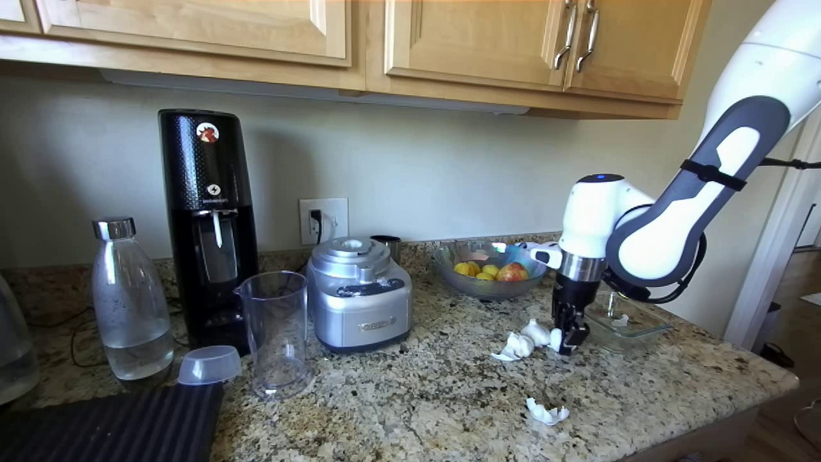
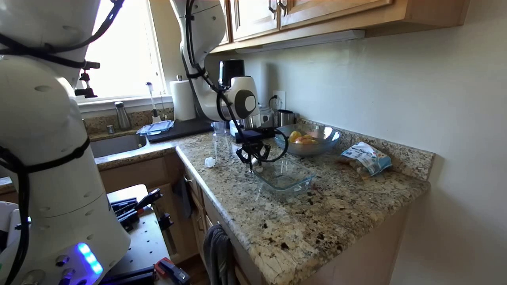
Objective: Pick up all the garlic cloves from the countertop and put them in the glass bowl.
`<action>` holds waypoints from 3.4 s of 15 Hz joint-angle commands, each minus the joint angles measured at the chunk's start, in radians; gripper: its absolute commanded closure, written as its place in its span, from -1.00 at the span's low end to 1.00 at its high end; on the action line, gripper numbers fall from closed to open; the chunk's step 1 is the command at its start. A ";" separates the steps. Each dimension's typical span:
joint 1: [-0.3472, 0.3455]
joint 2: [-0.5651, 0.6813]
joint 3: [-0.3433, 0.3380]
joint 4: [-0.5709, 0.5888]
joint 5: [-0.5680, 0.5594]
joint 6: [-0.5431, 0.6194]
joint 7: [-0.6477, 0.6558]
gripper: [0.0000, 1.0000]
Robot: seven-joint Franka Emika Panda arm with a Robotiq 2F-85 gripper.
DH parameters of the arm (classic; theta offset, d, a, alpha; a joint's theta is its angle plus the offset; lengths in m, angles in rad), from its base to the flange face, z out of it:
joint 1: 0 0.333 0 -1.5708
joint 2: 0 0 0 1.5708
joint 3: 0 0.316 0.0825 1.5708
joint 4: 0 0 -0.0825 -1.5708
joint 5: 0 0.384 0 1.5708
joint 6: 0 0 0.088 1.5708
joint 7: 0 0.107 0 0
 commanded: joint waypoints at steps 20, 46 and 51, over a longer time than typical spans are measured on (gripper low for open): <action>-0.101 -0.307 -0.079 -0.110 0.166 -0.112 0.349 0.70; 0.034 -0.342 -0.204 -0.179 0.051 0.059 0.599 -1.00; -0.025 -0.351 -0.008 -0.152 0.244 0.079 0.357 -1.00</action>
